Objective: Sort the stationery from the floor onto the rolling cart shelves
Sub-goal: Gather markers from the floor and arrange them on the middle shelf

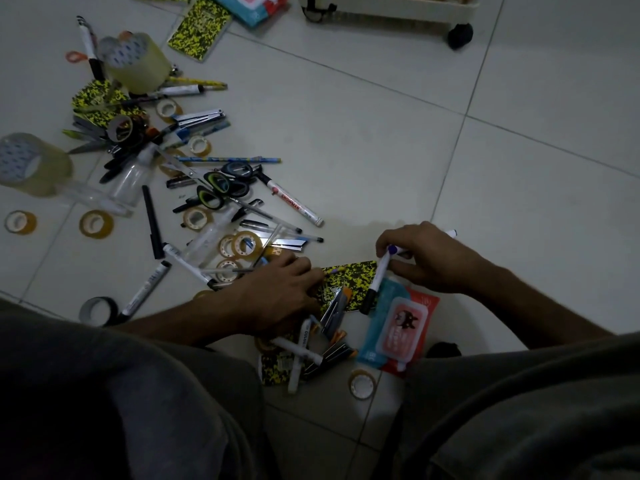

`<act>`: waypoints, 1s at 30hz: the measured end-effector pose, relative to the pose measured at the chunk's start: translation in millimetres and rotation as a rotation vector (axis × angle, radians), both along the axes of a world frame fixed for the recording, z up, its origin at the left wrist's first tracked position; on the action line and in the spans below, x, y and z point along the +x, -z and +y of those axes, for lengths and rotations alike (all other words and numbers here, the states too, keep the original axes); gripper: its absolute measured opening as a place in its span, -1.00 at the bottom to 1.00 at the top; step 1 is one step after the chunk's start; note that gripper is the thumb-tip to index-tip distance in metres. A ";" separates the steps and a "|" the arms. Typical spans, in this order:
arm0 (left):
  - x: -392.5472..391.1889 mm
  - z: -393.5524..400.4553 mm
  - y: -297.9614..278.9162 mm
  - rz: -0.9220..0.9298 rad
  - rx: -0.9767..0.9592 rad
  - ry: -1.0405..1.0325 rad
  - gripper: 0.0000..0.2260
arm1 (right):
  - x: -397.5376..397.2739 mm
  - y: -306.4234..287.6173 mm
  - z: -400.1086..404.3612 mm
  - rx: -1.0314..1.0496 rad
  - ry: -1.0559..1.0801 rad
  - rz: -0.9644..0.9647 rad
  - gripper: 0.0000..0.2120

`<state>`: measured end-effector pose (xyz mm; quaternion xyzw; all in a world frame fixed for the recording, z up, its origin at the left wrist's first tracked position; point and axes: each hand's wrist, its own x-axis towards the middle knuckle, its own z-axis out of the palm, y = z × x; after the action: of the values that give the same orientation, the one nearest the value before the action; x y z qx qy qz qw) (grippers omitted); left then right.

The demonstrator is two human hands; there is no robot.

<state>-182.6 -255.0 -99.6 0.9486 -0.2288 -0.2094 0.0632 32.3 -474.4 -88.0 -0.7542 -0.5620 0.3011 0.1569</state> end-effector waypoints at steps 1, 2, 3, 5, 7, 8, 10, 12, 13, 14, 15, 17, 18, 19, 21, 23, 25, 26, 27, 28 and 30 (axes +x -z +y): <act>1.1 0.1 0.1 -0.001 0.005 -0.003 -0.71 | -0.5 0.3 0.2 0.003 0.000 0.001 -0.89; 2.2 0.1 0.1 -0.004 0.013 -0.005 -0.70 | -1.1 0.5 0.3 0.007 -0.001 0.003 -0.89; 2.8 0.1 0.6 0.000 0.023 -0.006 -0.68 | -1.7 1.0 0.5 0.009 -0.001 0.008 -0.89; 2.4 1.1 0.3 0.016 0.024 -0.022 -0.62 | -3.1 2.3 0.2 0.016 0.003 0.024 -0.90; 1.4 4.1 -2.6 0.006 0.002 -0.037 -0.62 | -2.5 4.9 -1.0 0.022 0.025 0.048 -0.89; 0.8 6.1 -3.9 -0.005 -0.011 -0.041 -0.65 | -1.8 5.8 -2.1 0.028 0.040 0.060 -0.89; 0.4 11.7 -6.3 -0.028 -0.037 -0.058 -0.64 | -0.1 5.8 -4.3 0.047 0.065 0.067 -0.88; 0.5 20.2 -13.7 -0.047 -0.064 -0.087 -0.62 | 1.8 3.3 -6.6 0.074 0.099 0.084 -0.88; 0.1 25.6 -19.2 -0.057 -0.094 -0.106 -0.68 | 2.9 1.0 -7.3 0.084 0.129 0.103 -0.88; -0.9 32.3 -25.7 -0.062 -0.141 -0.130 -0.74 | 3.9 -1.8 -7.8 0.089 0.162 0.123 -0.88; -2.3 39.8 -34.0 -0.046 -0.190 -0.162 -0.79 | 4.9 -5.0 -7.6 0.093 0.187 0.139 -0.88; -5.3 54.6 -56.5 -0.006 -0.284 -0.254 -0.84 | 6.5 -13.7 -5.4 0.107 0.202 0.154 -0.87; -7.0 60.0 -70.1 0.002 -0.327 -0.316 -0.83 | 6.8 -19.6 -3.1 0.114 0.200 0.157 -0.87; -8.7 63.7 -86.0 0.005 -0.366 -0.387 -0.80 | 7.0 -26.9 0.2 0.121 0.202 0.157 -0.87; -12.9 69.0 -117.6 0.013 -0.449 -0.532 -0.80 | 8.5 -43.9 8.9 0.130 0.206 0.159 -0.85; -16.6 72.2 -143.6 0.019 -0.528 -0.659 -0.83 | 11.8 -61.8 19.7 0.122 0.196 0.176 -0.84; -16.2 76.4 -159.6 0.012 -0.586 -0.778 -0.82 | 17.1 -77.6 31.1 0.123 0.191 0.218 -0.85; -12.6 79.0 -165.3 0.009 -0.597 -0.822 -0.83 | 20.3 -84.8 36.4 0.127 0.195 0.239 -0.85; -6.9 82.4 -169.8 0.009 -0.598 -0.850 -0.83 | 23.4 -91.5 41.9 0.135 0.197 0.251 -0.85; 0.3 85.9 -173.3 0.012 -0.596 -0.874 -0.85 | 26.2 -97.8 46.8 0.143 0.195 0.256 -0.86; 17.7 93.3 -180.7 0.030 -0.604 -0.917 -0.84 | 31.7 -108.5 55.2 0.165 0.201 0.258 -0.86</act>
<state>-164.9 -161.6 81.1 0.8876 0.1593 -0.0990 0.4207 64.0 -419.2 20.4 -0.7463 -0.4817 0.3310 0.3184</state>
